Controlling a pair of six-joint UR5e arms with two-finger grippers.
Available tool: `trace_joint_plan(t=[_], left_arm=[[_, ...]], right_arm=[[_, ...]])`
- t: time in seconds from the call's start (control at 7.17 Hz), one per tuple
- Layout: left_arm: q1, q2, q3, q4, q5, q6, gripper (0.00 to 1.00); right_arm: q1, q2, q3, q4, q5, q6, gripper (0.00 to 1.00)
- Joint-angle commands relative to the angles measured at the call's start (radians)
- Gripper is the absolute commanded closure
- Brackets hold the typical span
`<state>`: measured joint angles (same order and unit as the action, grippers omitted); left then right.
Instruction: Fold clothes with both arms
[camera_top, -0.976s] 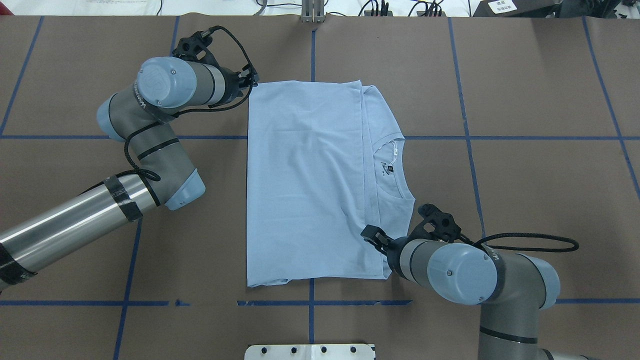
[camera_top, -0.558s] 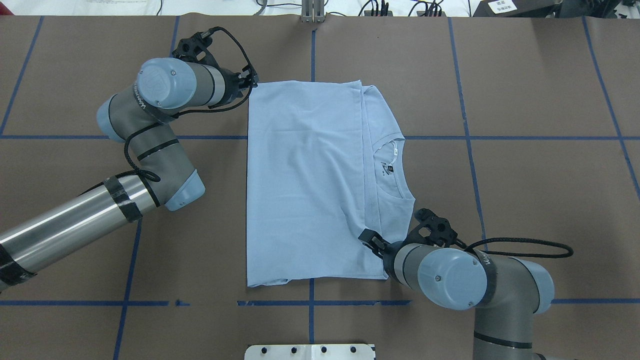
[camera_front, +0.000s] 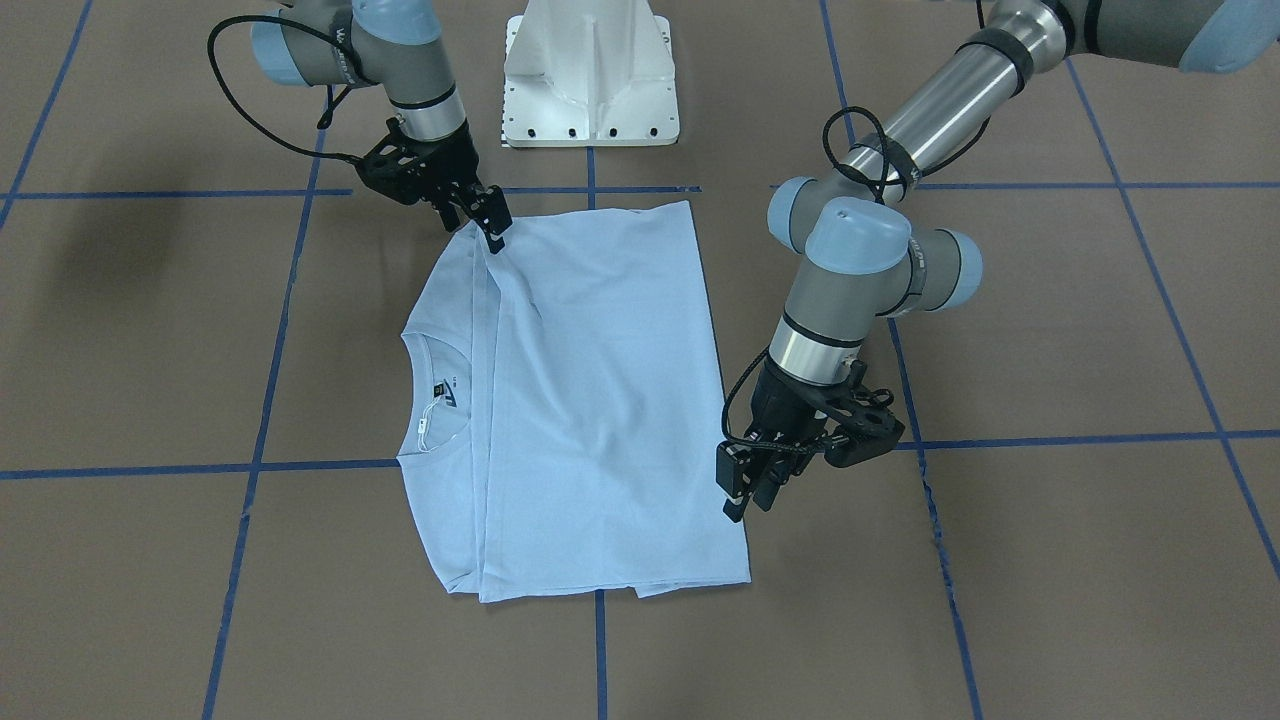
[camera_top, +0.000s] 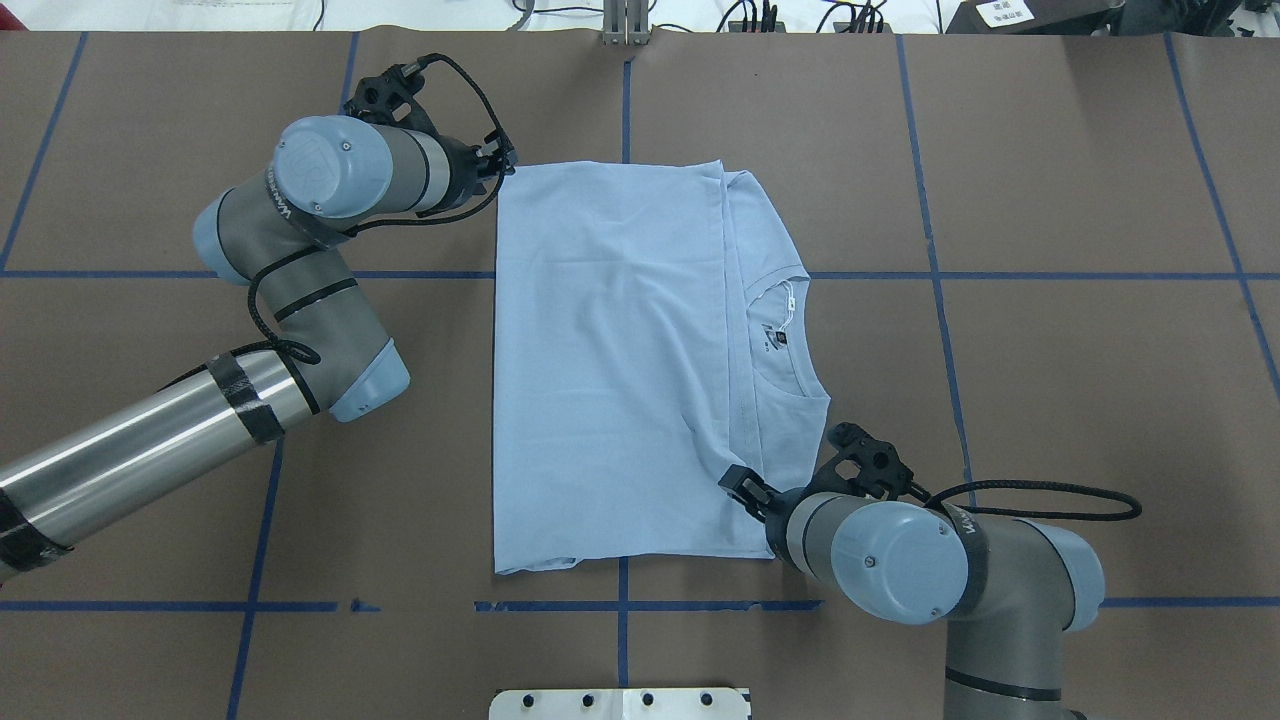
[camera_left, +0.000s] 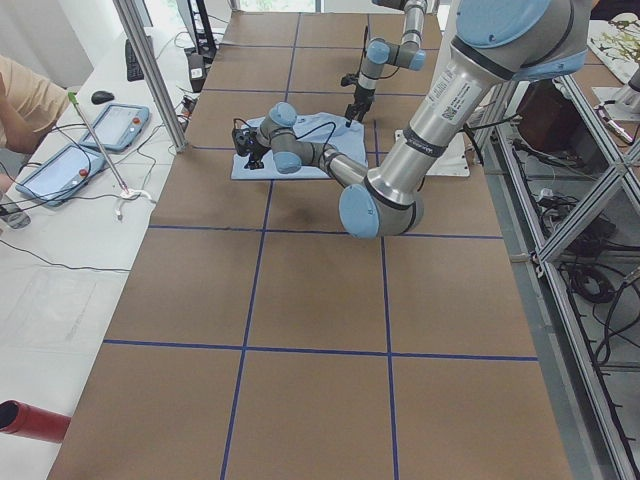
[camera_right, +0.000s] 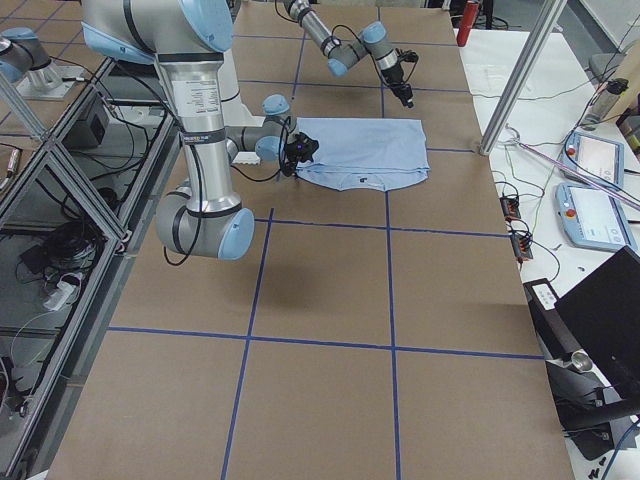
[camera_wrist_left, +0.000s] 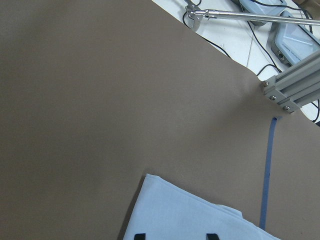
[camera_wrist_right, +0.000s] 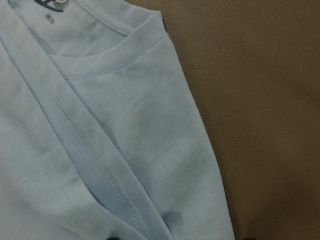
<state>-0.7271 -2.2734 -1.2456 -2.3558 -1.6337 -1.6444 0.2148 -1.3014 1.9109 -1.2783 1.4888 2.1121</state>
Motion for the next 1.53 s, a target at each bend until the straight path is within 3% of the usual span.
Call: trace_joint_plan(t=[0.0,0.14,0.7,1.12,1.39], left_arm=[[0.0,0.0,0.0,0.0,0.0,0.0,0.49],[0.0,0.0,-0.002,0.001,0.0,0.0,0.49],[-0.002,0.0,-0.035,0.01,-0.04,-0.005,0.49],[0.095,0.185,-0.395,0.13,-0.075,-0.136,0.46],[0.258,0.334,-0.657,0.273,0.024,-0.23,0.44]], right_arm=[[-0.002,0.001,-0.001,-0.006,-0.001,0.038,0.89],[-0.002,0.001,0.002,-0.006,-0.001,0.039,0.99],[-0.002,0.001,0.019,-0.007,0.004,0.039,1.0],[0.008,-0.022,0.068,-0.006,0.01,0.034,1.0],[0.009,-0.044,0.08,-0.004,0.013,0.031,1.0]])
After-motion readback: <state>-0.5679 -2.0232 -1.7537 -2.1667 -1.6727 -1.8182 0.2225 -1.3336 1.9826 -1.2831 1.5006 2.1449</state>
